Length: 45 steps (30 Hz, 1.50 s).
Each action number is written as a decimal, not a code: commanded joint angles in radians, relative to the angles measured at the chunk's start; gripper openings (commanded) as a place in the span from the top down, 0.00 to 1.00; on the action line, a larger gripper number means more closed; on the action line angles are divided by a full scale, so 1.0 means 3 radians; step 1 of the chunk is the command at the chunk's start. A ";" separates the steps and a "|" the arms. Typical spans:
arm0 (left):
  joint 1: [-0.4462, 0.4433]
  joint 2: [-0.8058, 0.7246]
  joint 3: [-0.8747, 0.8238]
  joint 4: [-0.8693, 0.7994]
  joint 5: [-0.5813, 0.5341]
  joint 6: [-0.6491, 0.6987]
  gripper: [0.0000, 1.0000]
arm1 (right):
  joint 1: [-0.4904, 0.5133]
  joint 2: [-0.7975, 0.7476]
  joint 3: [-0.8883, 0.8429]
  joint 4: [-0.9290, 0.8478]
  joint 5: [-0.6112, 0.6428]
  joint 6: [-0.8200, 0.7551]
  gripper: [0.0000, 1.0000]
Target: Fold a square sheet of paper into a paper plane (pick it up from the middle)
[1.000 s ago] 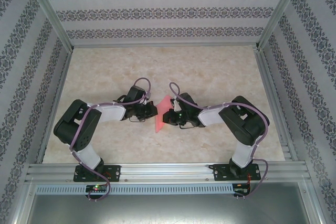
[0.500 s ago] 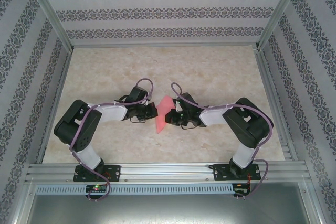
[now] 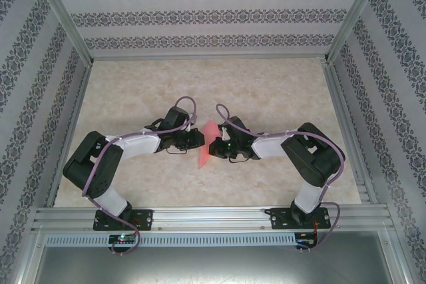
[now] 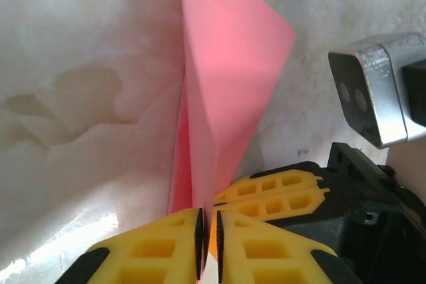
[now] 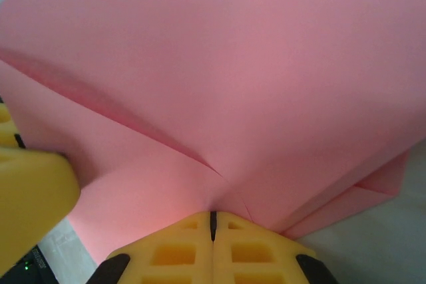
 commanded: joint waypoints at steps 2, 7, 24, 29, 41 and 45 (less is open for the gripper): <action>-0.0061 -0.0089 0.0077 -0.0146 0.0040 0.0101 0.79 | -0.0031 0.0097 -0.0022 -0.0176 0.0080 -0.0071 0.95; -0.0075 -0.0198 0.0042 -0.0315 -0.0073 0.0172 0.75 | -0.0041 0.0097 -0.0027 -0.0169 0.0070 -0.0071 0.95; -0.0166 -0.0101 0.0109 -0.0663 -0.0391 0.0444 1.00 | -0.0064 0.0092 -0.0053 -0.0114 0.0016 -0.0056 0.95; -0.0222 -0.0008 0.0190 -0.0690 -0.0432 0.0496 1.00 | -0.0074 0.0107 -0.0066 -0.0088 0.0004 -0.0046 0.95; -0.0280 0.0121 0.0312 -0.0391 -0.0169 0.0249 1.00 | -0.0088 0.0100 -0.0093 0.0031 -0.0043 -0.0007 0.96; -0.0285 0.0196 0.0314 -0.0318 -0.0100 0.0226 1.00 | -0.0107 0.0074 -0.0119 0.0066 -0.0053 0.0004 0.96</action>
